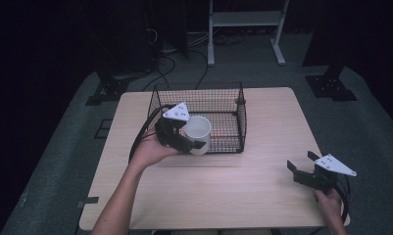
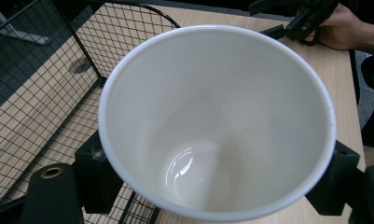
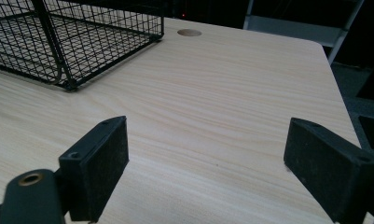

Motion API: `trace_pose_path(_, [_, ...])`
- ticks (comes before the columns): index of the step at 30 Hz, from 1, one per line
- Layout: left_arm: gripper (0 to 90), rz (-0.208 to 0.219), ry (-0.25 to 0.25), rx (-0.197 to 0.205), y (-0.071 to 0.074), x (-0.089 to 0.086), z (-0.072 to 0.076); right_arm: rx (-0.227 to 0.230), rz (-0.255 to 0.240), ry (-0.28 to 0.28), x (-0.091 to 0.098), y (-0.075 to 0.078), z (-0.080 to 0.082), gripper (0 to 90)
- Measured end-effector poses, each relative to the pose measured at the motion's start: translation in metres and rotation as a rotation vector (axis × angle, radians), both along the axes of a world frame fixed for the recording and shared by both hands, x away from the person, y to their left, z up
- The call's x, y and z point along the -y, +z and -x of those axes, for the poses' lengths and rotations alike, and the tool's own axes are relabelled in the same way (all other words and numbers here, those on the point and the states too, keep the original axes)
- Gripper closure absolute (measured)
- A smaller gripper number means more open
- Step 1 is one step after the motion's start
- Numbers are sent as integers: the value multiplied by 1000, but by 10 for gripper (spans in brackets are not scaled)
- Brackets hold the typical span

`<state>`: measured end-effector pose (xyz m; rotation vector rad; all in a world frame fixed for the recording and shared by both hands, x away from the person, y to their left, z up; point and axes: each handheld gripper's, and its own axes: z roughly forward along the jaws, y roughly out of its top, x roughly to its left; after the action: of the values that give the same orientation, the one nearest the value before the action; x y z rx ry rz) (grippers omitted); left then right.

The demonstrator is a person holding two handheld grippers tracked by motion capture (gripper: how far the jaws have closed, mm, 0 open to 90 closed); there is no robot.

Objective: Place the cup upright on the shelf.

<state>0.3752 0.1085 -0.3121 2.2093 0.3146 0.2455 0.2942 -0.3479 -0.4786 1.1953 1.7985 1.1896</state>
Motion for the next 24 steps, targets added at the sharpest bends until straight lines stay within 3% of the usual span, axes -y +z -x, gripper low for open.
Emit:
trace_pose_path(16, [208, -35, 46, -12, 10, -4, -37, 4, -4, -2, 0, 0, 0, 131])
trace_pose_path(24, [208, -30, 71, -15, 13, -6, -55, 2, -7, -3, 1, 0, -1, 130])
